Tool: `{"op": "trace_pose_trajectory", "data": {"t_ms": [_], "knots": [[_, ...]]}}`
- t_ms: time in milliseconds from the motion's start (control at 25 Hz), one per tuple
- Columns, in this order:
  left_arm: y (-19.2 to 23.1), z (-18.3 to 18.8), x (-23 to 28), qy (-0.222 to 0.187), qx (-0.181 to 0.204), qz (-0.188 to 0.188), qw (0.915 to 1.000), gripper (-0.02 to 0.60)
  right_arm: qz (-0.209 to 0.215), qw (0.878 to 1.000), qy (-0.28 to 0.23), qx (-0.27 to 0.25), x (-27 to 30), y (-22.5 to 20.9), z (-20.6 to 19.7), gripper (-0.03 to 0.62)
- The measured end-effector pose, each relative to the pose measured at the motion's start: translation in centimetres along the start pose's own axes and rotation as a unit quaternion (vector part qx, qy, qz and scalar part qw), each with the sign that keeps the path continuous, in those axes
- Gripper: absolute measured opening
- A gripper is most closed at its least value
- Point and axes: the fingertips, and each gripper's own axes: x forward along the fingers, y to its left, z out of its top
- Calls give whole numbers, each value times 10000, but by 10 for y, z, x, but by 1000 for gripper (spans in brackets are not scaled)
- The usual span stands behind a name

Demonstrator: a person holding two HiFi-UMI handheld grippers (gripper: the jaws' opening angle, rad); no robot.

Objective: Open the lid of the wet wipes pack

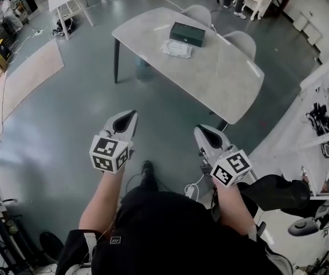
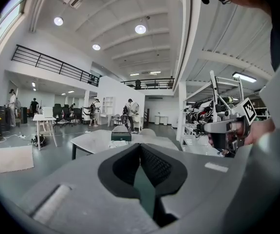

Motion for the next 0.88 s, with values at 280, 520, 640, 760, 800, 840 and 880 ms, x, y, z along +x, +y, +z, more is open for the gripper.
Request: {"op": "trace_pose_trajectory", "data": {"t_ms": [280,520,640,760,800,840,880], "knots": [[57,-3,50,134,-115,-184,9997,11,-97,9998,123,149,76,-27,8,5],[105,1,80,130,-153,-286,9994,11,-6,9996,256,103,145,-35,20,7],[126,6,90,84,-127,-342,9993,11,-7,9995,305,43,173,-36,25,44],[144,10,97,20,-95,-412,9991,11,-66,9996,258,-33,193,-36,32,60],[149,11,99,11,-75,-428,9991,11,-79,9997,240,-59,198,-36,34,60],[154,12,102,4,-67,-435,9990,11,-88,9997,233,-76,202,-36,35,60],[158,13,103,-3,-76,-434,9990,11,-95,9996,241,-85,206,-36,36,60]]}}
